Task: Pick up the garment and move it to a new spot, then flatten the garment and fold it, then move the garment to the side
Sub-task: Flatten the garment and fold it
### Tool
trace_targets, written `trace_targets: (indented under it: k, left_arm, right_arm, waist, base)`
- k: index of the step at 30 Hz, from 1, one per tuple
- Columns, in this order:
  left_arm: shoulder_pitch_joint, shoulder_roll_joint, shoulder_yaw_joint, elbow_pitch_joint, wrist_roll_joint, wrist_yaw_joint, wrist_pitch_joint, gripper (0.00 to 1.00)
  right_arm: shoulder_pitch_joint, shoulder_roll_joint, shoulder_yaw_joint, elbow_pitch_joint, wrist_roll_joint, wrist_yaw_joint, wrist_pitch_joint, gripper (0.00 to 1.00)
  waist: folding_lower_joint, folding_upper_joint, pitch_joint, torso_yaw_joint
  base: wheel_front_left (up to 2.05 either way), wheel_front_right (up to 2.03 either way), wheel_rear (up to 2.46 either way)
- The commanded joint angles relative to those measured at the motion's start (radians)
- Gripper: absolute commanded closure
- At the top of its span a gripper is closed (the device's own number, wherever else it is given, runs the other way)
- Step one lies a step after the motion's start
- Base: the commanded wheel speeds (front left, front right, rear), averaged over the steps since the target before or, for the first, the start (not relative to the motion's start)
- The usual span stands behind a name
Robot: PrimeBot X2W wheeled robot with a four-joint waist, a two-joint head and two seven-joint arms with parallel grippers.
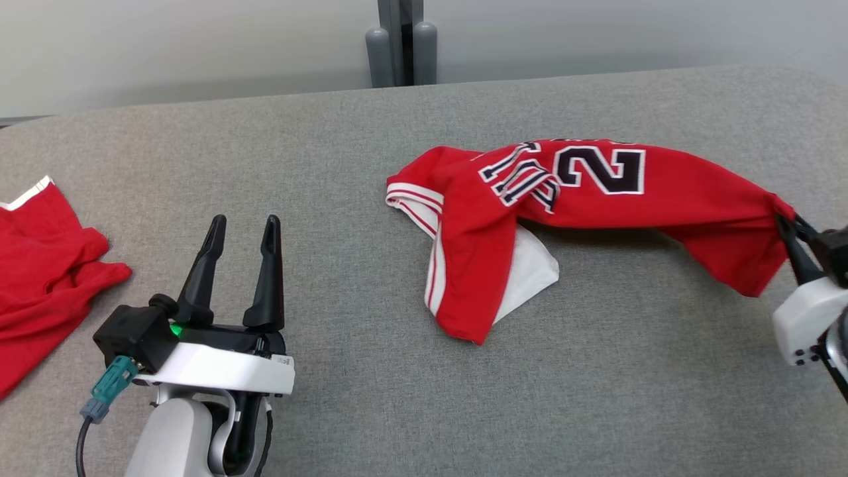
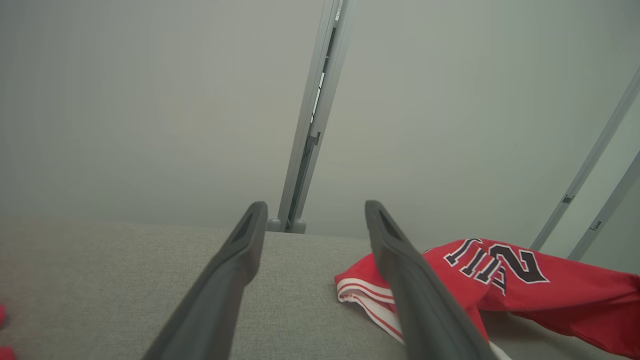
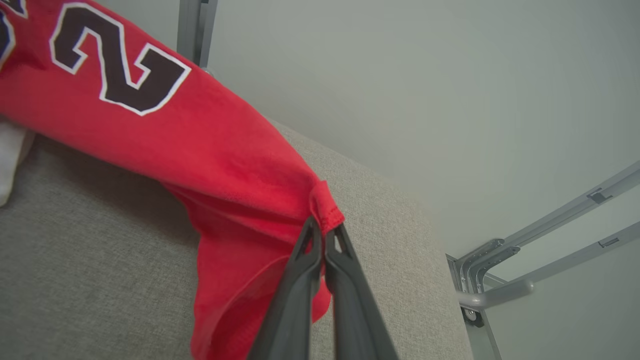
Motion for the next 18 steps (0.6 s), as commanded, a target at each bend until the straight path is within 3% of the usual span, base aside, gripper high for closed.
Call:
trace_targets:
  k: [1,4,5,6,12,18]
  left_arm:
    - [-0.004,0.003,-0.002,0.001,-0.003,0.000,-0.003,0.00]
    - [-0.013,0.003,-0.006,0.003,0.003,-0.003,-0.003,0.00]
    - [-0.016,0.003,-0.006,0.006,0.006,-0.003,-0.003,0.00]
    - [-0.017,0.003,-0.007,0.008,0.007,-0.005,-0.003,0.00]
    - [-0.014,0.003,-0.002,0.021,0.018,-0.011,-0.003,0.00]
    - [0.000,0.003,-0.001,0.025,0.020,-0.015,-0.003,0.00]
  right_arm:
    - [-0.008,-0.011,-0.015,0.023,-0.001,0.000,-0.007,1.00]
    - [-0.026,-0.006,-0.057,0.089,-0.004,0.000,-0.020,1.00]
    - [-0.032,0.002,-0.068,0.110,-0.009,0.000,-0.032,0.45]
    - [-0.035,0.018,-0.080,0.134,-0.001,0.000,-0.032,0.00]
    - [-0.064,0.072,-0.067,0.235,0.027,0.000,-0.054,0.00]
    - [-0.070,0.118,-0.099,0.244,0.026,0.000,-0.110,0.00]
  waist:
    - [0.0000,0.0000,0.006,0.004]
    - [0.0000,0.0000,0.019,0.009]
    - [0.0000,0.0000,0.022,0.010]
    - [0.0000,0.0000,0.025,0.010]
    - [0.0000,0.0000,0.024,0.001]
    - [0.0000,0.0000,-0.006,-0.031]
  base:
    - [0.00,0.00,0.00]
    - [0.00,0.00,0.00]
    - [0.00,0.00,0.00]
    - [0.00,0.00,0.00]
    - [0.00,0.00,0.00]
    - [0.00,0.00,0.00]
